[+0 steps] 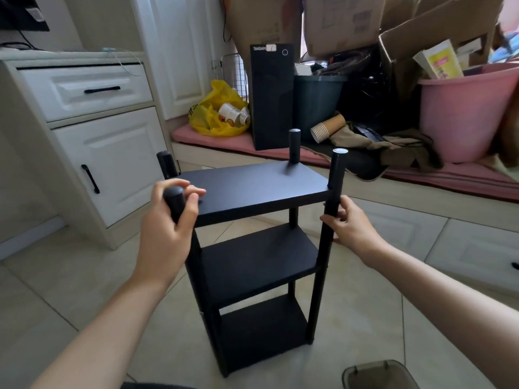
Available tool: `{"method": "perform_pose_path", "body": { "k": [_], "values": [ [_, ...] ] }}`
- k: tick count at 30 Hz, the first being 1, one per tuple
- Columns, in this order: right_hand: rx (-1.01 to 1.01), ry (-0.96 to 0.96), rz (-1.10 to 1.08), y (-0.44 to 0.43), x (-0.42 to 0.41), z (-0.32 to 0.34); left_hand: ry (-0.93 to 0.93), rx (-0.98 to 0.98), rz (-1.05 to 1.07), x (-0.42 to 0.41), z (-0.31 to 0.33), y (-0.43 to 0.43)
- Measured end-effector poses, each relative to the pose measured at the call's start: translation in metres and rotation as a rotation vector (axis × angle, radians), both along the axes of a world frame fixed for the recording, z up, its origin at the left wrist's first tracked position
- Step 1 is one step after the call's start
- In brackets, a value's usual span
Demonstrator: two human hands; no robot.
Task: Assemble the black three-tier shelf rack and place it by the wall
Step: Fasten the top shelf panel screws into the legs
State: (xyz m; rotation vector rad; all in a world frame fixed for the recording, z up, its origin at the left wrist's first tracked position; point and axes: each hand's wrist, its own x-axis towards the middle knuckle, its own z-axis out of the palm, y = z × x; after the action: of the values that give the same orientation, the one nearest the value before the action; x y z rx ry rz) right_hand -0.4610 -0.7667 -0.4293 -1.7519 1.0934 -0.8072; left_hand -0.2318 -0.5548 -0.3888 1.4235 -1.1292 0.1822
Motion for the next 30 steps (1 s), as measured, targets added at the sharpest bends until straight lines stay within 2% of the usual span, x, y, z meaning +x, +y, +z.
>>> {"method": "perform_pose_path", "body": {
  "k": [3,8,17,22,24,30],
  "values": [
    [-0.010,-0.015,0.053,0.014,-0.014,0.000,0.012,-0.015,0.091,0.010,-0.003,-0.008],
    [-0.012,-0.060,0.069,0.034,-0.037,0.001,0.163,0.021,0.116,0.018,-0.006,-0.031],
    [0.018,-0.129,0.050,0.057,-0.066,0.004,0.366,0.209,0.359,0.002,0.001,-0.100],
    [0.000,-0.126,0.040,0.066,-0.073,0.001,0.374,0.300,0.445,-0.005,0.001,-0.114],
    [0.005,-0.134,0.046,0.069,-0.075,0.000,0.394,0.264,0.440,-0.009,0.002,-0.116],
    [-0.070,-0.058,0.111,0.070,-0.077,0.002,0.418,-0.028,0.534,-0.040,0.013,-0.110]
  ]
}}
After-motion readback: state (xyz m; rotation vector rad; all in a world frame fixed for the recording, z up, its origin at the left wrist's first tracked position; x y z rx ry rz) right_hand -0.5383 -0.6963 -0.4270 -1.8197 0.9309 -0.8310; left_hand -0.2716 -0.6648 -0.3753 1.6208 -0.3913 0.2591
